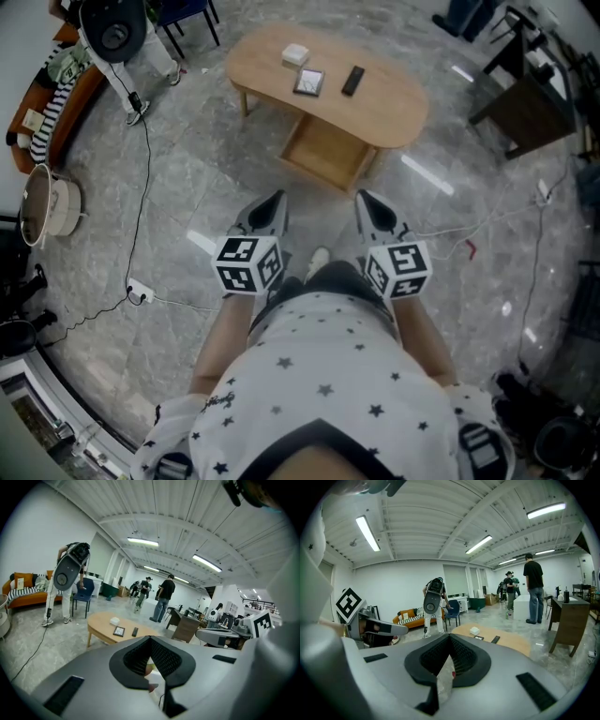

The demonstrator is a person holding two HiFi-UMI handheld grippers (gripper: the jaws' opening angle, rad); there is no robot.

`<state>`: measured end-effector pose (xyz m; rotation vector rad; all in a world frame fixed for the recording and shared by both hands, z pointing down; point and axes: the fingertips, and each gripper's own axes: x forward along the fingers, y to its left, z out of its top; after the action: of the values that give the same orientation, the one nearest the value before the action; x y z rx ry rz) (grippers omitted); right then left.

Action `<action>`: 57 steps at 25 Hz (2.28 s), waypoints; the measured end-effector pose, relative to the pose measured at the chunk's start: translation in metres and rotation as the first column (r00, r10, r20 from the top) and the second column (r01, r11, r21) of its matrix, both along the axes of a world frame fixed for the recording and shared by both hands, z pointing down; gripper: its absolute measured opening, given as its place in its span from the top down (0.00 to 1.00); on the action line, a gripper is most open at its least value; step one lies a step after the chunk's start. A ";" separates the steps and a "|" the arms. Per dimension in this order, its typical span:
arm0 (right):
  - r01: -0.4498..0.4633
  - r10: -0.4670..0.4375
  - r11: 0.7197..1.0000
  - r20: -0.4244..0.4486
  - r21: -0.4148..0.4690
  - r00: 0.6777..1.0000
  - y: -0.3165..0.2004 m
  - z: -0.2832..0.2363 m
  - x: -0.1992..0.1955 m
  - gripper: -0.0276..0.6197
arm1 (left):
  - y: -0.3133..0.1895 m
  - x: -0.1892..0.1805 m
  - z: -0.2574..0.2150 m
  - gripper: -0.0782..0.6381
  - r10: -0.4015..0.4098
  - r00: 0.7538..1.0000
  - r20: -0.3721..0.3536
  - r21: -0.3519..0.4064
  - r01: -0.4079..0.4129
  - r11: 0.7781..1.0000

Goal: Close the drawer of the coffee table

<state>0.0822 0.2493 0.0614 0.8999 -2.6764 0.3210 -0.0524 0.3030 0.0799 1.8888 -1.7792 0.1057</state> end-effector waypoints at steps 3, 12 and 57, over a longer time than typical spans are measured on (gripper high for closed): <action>-0.008 0.008 1.000 -0.001 -0.004 1.000 -0.014 0.001 0.001 0.95 | -0.011 -0.002 0.002 0.88 -0.002 1.000 -0.005 -0.006 0.002 1.000; -0.032 0.032 0.999 0.001 -0.026 0.999 -0.048 0.010 0.003 0.95 | -0.041 -0.012 0.014 0.88 -0.013 1.000 -0.002 -0.036 0.013 0.999; -0.480 0.473 0.867 -0.085 -0.133 0.877 -0.111 0.066 -0.019 0.95 | -0.163 -0.118 0.073 0.88 0.296 0.954 -0.040 -0.178 -0.298 0.938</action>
<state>0.0632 0.1380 0.1279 1.4937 -2.3103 0.5906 -0.1706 0.1401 0.1529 2.0035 -1.4105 0.3537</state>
